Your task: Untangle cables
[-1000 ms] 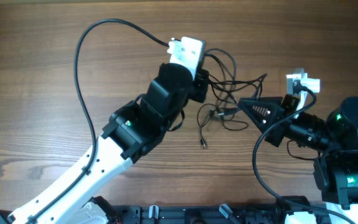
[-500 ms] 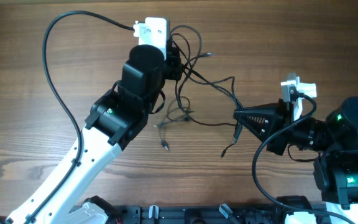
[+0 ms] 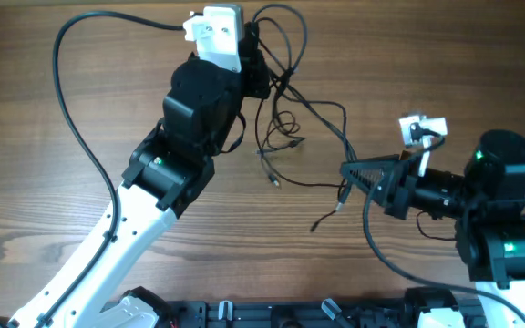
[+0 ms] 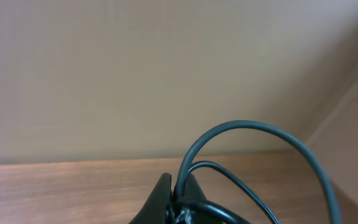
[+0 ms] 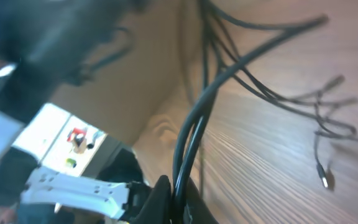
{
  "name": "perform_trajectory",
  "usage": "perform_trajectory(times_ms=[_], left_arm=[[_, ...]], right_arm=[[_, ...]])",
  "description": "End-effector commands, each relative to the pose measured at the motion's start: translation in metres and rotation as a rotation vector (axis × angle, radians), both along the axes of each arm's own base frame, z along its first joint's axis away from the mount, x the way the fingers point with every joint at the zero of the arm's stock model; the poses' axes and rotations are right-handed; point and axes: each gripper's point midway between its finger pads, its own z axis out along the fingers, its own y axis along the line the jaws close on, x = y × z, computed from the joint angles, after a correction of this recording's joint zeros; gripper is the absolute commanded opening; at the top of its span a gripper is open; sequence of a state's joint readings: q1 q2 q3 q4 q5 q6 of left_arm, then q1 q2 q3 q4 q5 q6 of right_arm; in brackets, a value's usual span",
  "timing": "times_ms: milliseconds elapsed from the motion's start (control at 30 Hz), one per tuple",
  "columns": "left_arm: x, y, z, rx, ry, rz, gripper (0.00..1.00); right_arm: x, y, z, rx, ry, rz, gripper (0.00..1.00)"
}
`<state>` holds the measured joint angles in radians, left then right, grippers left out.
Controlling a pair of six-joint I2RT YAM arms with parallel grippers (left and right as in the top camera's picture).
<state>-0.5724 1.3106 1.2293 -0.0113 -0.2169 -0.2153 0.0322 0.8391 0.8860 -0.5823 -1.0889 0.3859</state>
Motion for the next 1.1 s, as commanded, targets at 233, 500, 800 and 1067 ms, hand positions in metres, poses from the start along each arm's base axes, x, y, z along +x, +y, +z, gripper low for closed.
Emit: perform_trajectory(times_ms=[233, 500, 800, 1067], left_arm=[[-0.026, -0.039, 0.032, -0.065, -0.083, -0.298, 0.04], [-0.038, -0.053, 0.036, -0.042, -0.115, -0.409, 0.04], [-0.039, -0.054, 0.036, -0.032, -0.121, -0.411, 0.04], [-0.039, -0.053, 0.040, -0.037, -0.136, -0.410, 0.04]], right_arm=[[0.036, -0.027, -0.060, -0.184, 0.193, -0.217, 0.06], [0.045, -0.037, -0.069, -0.236, 0.201, -0.285, 0.66], [0.045, -0.038, -0.071, -0.243, 0.207, -0.291, 0.73], [0.037, -0.035, -0.062, -0.224, 0.183, -0.272, 0.73]])
